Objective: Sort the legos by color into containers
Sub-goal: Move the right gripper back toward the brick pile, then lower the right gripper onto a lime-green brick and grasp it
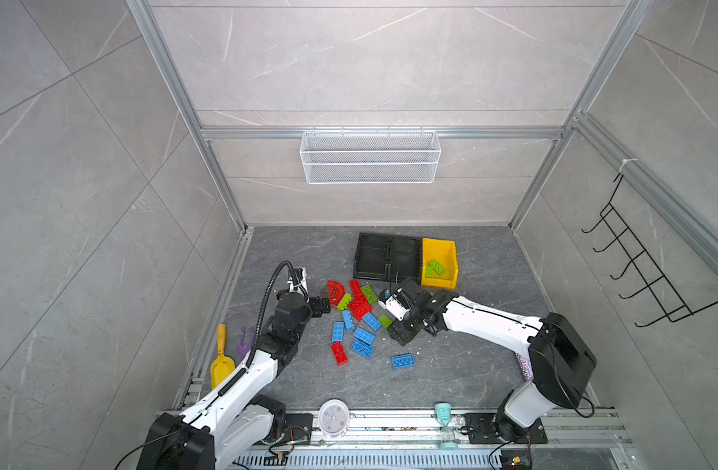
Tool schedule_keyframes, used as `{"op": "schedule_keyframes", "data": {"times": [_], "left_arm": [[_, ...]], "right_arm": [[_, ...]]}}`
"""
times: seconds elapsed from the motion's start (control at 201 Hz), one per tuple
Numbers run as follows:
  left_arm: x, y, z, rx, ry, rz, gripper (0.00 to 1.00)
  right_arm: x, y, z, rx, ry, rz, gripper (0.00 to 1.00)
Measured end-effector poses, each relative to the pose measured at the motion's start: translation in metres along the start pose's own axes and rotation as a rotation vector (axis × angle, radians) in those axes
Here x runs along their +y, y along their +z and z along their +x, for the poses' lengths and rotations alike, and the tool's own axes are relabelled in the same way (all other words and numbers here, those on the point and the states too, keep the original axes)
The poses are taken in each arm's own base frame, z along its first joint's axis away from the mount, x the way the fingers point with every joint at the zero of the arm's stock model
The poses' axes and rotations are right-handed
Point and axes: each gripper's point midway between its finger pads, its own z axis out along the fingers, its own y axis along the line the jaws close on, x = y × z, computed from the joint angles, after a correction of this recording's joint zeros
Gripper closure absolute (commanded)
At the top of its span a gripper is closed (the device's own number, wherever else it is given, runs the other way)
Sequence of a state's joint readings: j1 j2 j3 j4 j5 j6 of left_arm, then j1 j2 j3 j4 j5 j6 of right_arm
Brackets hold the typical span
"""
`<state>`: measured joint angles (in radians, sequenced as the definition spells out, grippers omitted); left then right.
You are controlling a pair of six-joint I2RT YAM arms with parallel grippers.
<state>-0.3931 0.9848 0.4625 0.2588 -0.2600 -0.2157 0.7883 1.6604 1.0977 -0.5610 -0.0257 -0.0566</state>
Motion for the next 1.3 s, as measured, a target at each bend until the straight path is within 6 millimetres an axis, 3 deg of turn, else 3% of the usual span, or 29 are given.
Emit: {"op": "schedule_keyframes", "data": {"times": [0.478, 0.766, 0.916, 1.304], "left_arm": [[0.0, 0.0, 0.0, -0.001, 0.0, 0.0, 0.0], [0.0, 0.0, 0.0, -0.001, 0.0, 0.0, 0.0], [0.0, 0.0, 0.0, -0.001, 0.0, 0.0, 0.0], [0.0, -0.001, -0.001, -0.005, 0.002, 0.0, 0.0]], "right_arm": [[-0.017, 0.031, 0.008, 0.095, 0.062, 0.122, 0.22], [-0.056, 0.025, 0.031, 0.119, 0.266, 0.194, 0.15], [-0.076, 0.01, 0.029, 0.076, 0.385, 0.196, 0.13], [-0.066, 0.02, 0.022, 0.102, 0.363, 0.113, 0.08]]}}
